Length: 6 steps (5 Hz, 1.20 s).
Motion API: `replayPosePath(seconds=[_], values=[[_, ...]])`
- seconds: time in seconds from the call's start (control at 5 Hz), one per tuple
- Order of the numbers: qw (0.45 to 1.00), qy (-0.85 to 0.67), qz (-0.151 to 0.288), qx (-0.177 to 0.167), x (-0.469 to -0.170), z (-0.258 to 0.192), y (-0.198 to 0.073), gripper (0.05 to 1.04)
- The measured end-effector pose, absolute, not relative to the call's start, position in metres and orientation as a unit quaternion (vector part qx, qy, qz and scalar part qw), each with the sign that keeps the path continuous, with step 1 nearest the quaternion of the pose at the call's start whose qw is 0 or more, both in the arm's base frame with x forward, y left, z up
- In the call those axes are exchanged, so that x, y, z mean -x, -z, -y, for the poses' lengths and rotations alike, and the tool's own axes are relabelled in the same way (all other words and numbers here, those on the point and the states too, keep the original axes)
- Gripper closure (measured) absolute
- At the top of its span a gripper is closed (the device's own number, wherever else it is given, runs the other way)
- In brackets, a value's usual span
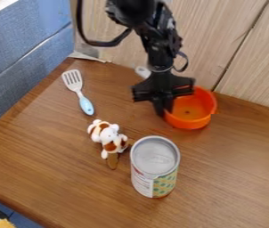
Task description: Moved the orange pot to the upper part of the bench
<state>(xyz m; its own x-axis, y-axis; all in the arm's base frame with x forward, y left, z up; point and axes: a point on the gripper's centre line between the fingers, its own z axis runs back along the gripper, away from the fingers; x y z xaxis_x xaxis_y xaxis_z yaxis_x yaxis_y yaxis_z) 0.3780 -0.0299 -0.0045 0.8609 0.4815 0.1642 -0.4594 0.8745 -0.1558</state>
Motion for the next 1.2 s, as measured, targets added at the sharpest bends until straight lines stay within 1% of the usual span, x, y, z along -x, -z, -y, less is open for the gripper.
replayPosePath(seconds=[0.2,0.4,0.6,0.8,1.0,1.2], values=[[0.967,-0.229,0.099,0.054,-0.382,0.030,0.004,0.993],[0.969,-0.224,0.097,0.047,-0.379,0.032,0.008,0.828],[0.969,-0.226,0.094,0.042,-0.375,0.033,0.009,0.556],[0.969,-0.225,0.092,0.040,-0.370,0.031,0.008,0.252],[0.968,-0.225,0.100,0.044,-0.370,0.031,-0.002,0.075],[0.967,-0.224,0.114,0.050,-0.369,0.031,-0.016,0.077]])
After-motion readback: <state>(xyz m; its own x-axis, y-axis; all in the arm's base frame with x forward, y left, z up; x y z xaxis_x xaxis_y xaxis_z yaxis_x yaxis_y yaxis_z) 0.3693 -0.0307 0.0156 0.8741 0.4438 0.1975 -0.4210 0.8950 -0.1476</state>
